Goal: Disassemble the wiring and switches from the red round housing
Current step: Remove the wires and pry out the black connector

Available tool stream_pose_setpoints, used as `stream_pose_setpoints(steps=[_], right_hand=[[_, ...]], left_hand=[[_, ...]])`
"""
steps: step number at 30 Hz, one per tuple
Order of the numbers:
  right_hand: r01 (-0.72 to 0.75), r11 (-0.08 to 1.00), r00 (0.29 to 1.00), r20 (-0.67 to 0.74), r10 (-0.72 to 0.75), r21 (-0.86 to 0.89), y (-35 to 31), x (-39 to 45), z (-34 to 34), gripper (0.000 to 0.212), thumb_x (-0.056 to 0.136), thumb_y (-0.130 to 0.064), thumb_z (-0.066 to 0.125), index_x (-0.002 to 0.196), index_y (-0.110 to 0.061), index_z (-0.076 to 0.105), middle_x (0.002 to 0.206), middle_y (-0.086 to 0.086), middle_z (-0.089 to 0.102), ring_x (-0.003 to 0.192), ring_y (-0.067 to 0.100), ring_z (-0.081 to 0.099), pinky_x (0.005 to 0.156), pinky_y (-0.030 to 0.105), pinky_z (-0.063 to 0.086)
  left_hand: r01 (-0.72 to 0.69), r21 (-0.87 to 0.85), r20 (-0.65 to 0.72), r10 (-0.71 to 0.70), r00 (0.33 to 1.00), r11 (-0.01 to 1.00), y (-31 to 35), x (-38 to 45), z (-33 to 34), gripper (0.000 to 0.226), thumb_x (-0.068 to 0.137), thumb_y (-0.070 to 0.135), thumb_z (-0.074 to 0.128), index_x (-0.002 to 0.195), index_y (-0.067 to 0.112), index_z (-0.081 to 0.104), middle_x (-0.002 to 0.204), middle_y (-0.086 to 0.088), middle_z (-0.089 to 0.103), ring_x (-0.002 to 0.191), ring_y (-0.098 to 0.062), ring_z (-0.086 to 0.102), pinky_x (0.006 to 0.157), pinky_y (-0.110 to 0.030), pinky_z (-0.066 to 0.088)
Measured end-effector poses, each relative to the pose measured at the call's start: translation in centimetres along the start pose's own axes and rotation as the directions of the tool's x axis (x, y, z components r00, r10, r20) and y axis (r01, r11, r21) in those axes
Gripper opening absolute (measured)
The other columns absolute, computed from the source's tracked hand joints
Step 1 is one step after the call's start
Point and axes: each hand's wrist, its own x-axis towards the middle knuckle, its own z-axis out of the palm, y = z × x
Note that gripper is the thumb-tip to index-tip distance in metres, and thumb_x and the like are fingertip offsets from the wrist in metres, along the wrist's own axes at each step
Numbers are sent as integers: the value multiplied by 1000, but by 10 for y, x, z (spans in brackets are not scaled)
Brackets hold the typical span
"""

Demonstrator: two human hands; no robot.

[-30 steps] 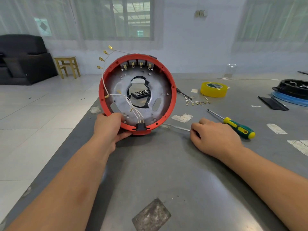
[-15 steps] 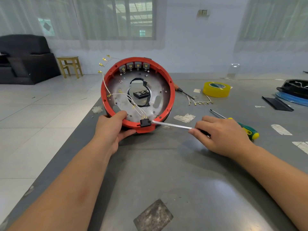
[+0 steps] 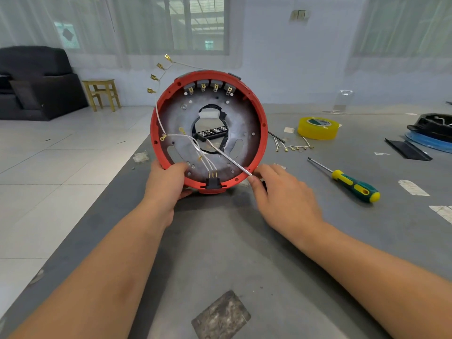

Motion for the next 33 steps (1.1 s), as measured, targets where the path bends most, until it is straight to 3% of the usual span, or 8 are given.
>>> stream_pose_setpoints(steps=[4, 6, 7, 11, 14, 23, 28, 33], right_hand=[[2, 1000, 1000, 28, -3, 20, 0, -1, -1, 34, 105, -55, 33, 119, -33, 54, 118, -9, 59, 101, 36, 64, 77, 45, 54], [-5, 1000, 999, 38, 4, 26, 1, -1, -1, 32, 104, -56, 34, 115, -33, 54, 117, -10, 60, 100, 34, 64, 77, 45, 53], [-6, 1000, 999, 42, 5, 28, 1, -1, -1, 32, 104, -56, 34, 113, -32, 54, 115, -10, 60, 99, 34, 64, 77, 45, 53], [13, 999, 999, 31, -14, 35, 2, -3, -1, 32, 103, -57, 35, 109, -32, 53, 108, -10, 60, 95, 31, 63, 75, 45, 54], [19, 999, 999, 26, -20, 33, 1, -3, -1, 33, 102, -58, 36, 110, -31, 54, 107, -9, 61, 94, 30, 63, 74, 43, 54], [50, 998, 999, 11, -50, 36, 4, -4, 0, 33, 103, -56, 38, 109, -30, 57, 104, -8, 64, 92, 26, 63, 73, 42, 54], [114, 993, 993, -18, -114, 8, 8, -2, -3, 35, 103, -57, 36, 112, -32, 59, 107, -10, 65, 95, 26, 64, 72, 41, 54], [225, 963, 966, -92, -240, -148, 28, 1, -15, 34, 104, -52, 39, 109, -33, 66, 97, -9, 71, 90, 23, 66, 57, 32, 48]], left_hand=[[36, 77, 24, -38, 999, 996, 2, 3, 1, 48, 87, 11, 67, 132, 22, 54, 90, -2, 77, 64, -12, 72, 70, -36, 57], [54, 125, 37, -59, 998, 991, 5, 2, 1, 50, 85, 14, 69, 132, 24, 55, 103, -9, 75, 75, -18, 64, 66, -34, 52], [57, 141, 45, -64, 997, 988, 6, 1, 1, 51, 84, 15, 70, 132, 25, 56, 101, -9, 72, 75, -19, 59, 61, -31, 49], [149, 91, 95, -157, 983, 985, 7, -3, 2, 51, 89, 6, 67, 136, 20, 51, 75, -6, 67, 51, -20, 59, 45, -25, 44], [203, 40, 118, -206, 971, 978, 4, -7, 5, 56, 92, 2, 66, 143, 14, 47, 76, -10, 64, 45, -18, 61, 42, -24, 45], [181, -49, 97, -176, 980, 982, 0, -9, 10, 63, 91, 17, 77, 140, 29, 40, 84, -12, 72, 47, -22, 64, 44, -26, 50], [140, -61, 99, -133, 986, 988, -4, -5, 5, 59, 91, 3, 66, 138, 27, 38, 83, -15, 68, 51, -27, 67, 47, -29, 55], [77, -35, 121, -72, 990, 996, -6, -2, 2, 51, 89, -3, 52, 129, 27, 41, 87, -18, 63, 49, -27, 63, 45, -28, 52]])
